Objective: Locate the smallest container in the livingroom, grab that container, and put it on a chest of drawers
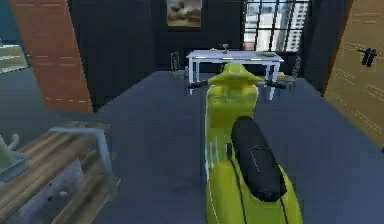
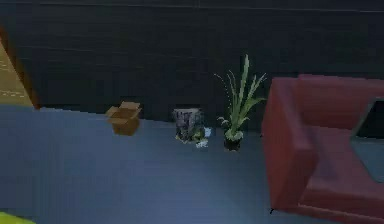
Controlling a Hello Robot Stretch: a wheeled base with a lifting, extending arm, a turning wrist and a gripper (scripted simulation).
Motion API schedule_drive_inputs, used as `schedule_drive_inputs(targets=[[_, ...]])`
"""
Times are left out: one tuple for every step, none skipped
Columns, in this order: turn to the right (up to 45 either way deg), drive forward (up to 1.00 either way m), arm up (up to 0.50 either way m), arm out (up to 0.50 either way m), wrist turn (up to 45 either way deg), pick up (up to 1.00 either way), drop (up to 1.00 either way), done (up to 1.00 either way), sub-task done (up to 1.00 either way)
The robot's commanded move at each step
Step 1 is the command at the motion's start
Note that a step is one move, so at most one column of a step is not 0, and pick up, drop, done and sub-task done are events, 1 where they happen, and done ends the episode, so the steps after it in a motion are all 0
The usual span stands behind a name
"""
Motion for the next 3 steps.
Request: schedule_drive_inputs(targets=[[45.0, 0.00, 0.00, 0.00, 0.0, 0.00, 0.00, 0.00, 0.00], [36.0, 0.00, 0.00, 0.00, 0.0, 0.00, 0.00, 0.00, 0.00], [0.0, 0.90, 0.00, 0.00, 0.0, 0.00, 0.00, 0.00, 0.00]])
